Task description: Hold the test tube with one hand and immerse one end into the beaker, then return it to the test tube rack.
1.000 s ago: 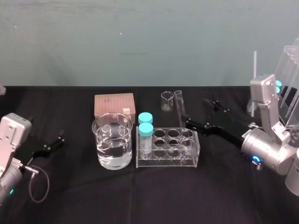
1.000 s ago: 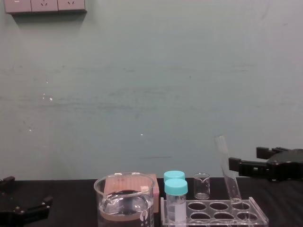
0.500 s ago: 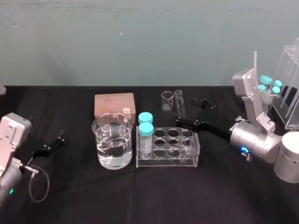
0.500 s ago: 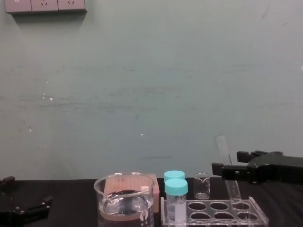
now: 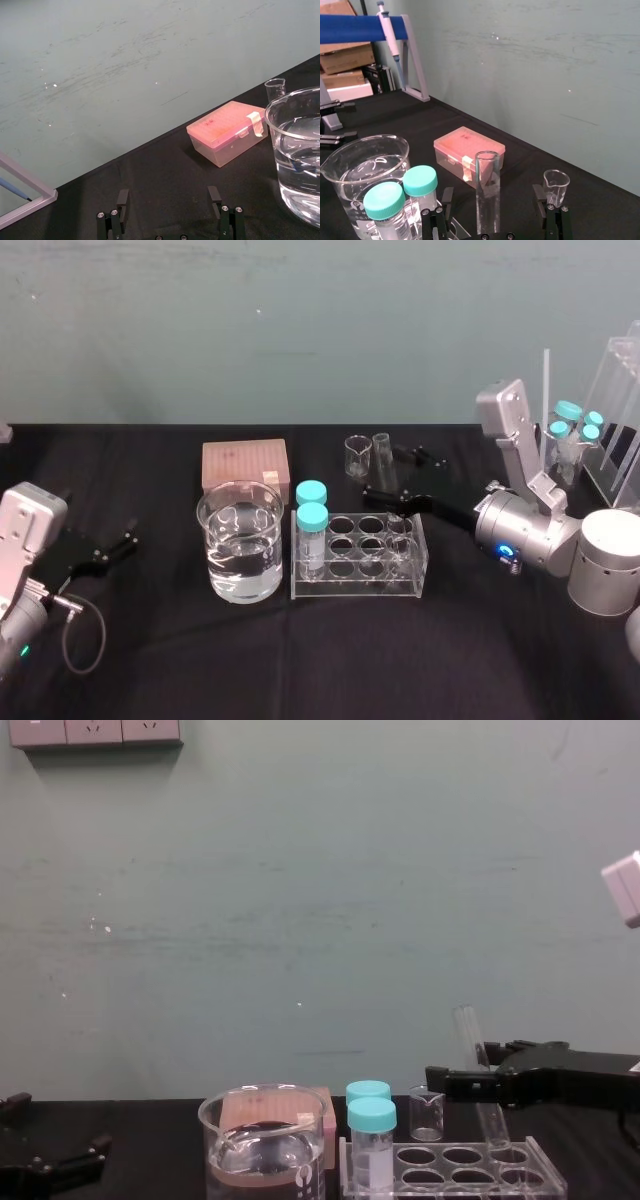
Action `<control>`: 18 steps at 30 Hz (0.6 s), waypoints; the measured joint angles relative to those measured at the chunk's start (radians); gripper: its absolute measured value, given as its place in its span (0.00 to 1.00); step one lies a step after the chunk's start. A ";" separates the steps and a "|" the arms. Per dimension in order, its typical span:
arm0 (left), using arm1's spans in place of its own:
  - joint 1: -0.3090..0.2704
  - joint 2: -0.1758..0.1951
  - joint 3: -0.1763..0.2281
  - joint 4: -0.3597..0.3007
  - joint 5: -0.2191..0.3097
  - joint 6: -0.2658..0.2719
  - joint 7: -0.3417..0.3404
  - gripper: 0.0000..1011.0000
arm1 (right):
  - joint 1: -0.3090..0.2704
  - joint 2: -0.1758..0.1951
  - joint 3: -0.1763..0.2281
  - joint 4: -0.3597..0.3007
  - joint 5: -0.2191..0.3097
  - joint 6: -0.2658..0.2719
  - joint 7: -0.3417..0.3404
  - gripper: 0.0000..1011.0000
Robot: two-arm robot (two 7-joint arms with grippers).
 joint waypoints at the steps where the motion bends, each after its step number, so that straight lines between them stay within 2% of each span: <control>1: 0.000 0.000 0.000 0.000 0.000 0.000 0.000 0.99 | 0.004 -0.002 -0.003 0.003 -0.006 0.000 0.002 0.99; 18: 0.000 0.000 0.000 0.000 0.000 0.000 0.000 0.99 | 0.001 0.000 -0.001 0.000 -0.003 0.000 0.002 0.99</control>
